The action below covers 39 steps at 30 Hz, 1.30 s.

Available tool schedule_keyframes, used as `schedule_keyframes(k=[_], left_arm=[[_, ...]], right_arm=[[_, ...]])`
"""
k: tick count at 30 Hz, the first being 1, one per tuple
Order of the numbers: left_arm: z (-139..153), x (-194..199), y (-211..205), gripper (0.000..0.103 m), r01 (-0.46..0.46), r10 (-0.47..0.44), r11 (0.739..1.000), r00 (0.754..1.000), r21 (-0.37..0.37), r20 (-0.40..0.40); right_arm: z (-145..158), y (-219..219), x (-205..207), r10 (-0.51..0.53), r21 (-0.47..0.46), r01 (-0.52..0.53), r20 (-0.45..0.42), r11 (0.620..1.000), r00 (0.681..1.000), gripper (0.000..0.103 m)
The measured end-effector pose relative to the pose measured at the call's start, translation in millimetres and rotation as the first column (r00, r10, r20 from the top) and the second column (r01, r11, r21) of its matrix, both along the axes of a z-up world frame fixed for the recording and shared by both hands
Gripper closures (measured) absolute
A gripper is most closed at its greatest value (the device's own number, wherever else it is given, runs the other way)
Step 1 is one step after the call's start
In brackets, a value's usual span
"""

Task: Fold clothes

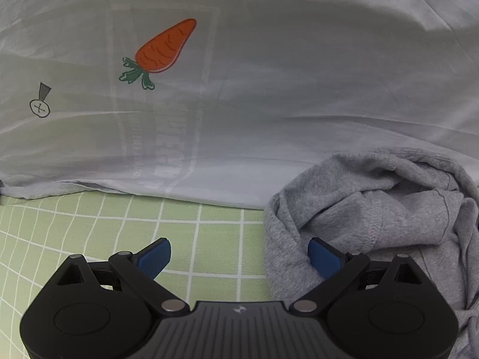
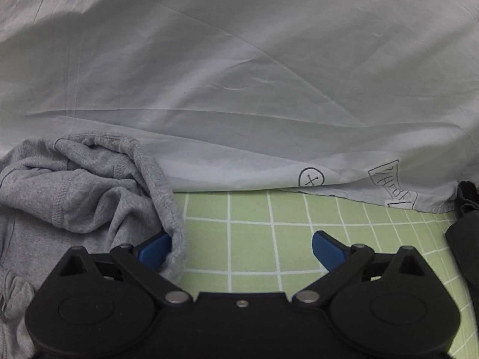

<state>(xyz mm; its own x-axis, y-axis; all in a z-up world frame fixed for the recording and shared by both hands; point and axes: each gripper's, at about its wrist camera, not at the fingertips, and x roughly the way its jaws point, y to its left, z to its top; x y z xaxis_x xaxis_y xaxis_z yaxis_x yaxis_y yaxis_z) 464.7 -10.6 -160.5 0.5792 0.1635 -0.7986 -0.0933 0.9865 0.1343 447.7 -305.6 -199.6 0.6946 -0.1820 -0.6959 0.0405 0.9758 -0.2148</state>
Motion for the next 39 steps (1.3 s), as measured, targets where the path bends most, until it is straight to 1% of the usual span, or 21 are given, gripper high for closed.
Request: schedule_keyframes(k=[2,5,9,13,16,17,18,20,23,24,25,27,30,33,36,39], left_arm=[[0,-1,2,0.005,-0.006,0.006,0.999,1.0,0.033,-0.019],[-1,-6,7,0.005,-0.026,0.028,0.998,0.999,0.056,-0.04],[5,-15,15,0.005,-0.066,0.067,0.998,0.997,0.024,-0.041],[23,-27,21,0.005,-0.109,0.109,0.994,0.994,0.031,0.005],[39,-41,25,0.005,-0.137,0.137,0.991,0.99,-0.005,0.038],[44,-47,25,0.005,-0.147,0.147,0.989,0.988,0.0,0.053],[50,-55,25,0.006,-0.169,0.167,0.985,0.983,0.019,0.076],[61,-71,28,0.006,-0.213,0.207,0.976,0.971,0.039,0.118],[74,-98,44,0.005,-0.28,0.281,0.96,0.947,-0.028,0.155],[77,-108,50,0.005,-0.3,0.305,0.952,0.939,-0.055,0.156],[77,-114,54,0.005,-0.308,0.315,0.949,0.937,-0.069,0.153],[77,-126,58,0.005,-0.306,0.316,0.948,0.938,-0.088,0.141],[69,-133,54,0.005,-0.269,0.278,0.959,0.954,-0.094,0.114],[62,-130,40,0.005,-0.222,0.231,0.97,0.968,-0.098,0.098],[59,-110,24,0.005,-0.168,0.176,0.981,0.981,-0.097,0.086],[56,-82,14,0.005,-0.128,0.136,0.987,0.987,-0.095,0.083]], right_arm=[[3,-3,-2,-0.011,-0.039,0.012,0.011,0.999,1.0,0.002],[12,-10,-6,-0.024,-0.057,0.026,0.031,0.998,0.999,0.002],[25,-18,-14,-0.033,-0.055,0.036,0.056,0.998,0.998,0.002],[42,-18,-27,-0.026,-0.061,0.033,0.102,0.998,0.994,0.002],[57,-15,-41,-0.02,-0.081,0.033,0.149,0.996,0.989,0.002],[62,-14,-46,-0.021,-0.086,0.036,0.165,0.996,0.986,0.002],[67,-13,-52,-0.022,-0.09,0.039,0.18,0.995,0.983,0.002],[78,-14,-65,-0.028,-0.103,0.051,0.209,0.993,0.977,0.002],[92,-18,-88,-0.034,-0.1,0.06,0.238,0.993,0.971,0.002],[95,-19,-96,-0.036,-0.097,0.062,0.246,0.993,0.969,0.002],[99,-20,-104,-0.038,-0.095,0.064,0.255,0.993,0.966,0.002],[100,-20,-118,-0.035,-0.094,0.062,0.258,0.994,0.966,0.002],[96,-21,-131,-0.037,-0.097,0.061,0.24,0.993,0.97,0.002],[89,-23,-135,-0.041,-0.097,0.064,0.221,0.993,0.974,0.002],[82,-25,-131,-0.042,-0.113,0.067,0.21,0.991,0.977,0.002],[75,-31,-122,-0.055,-0.119,0.08,0.201,0.99,0.978,0.002]])
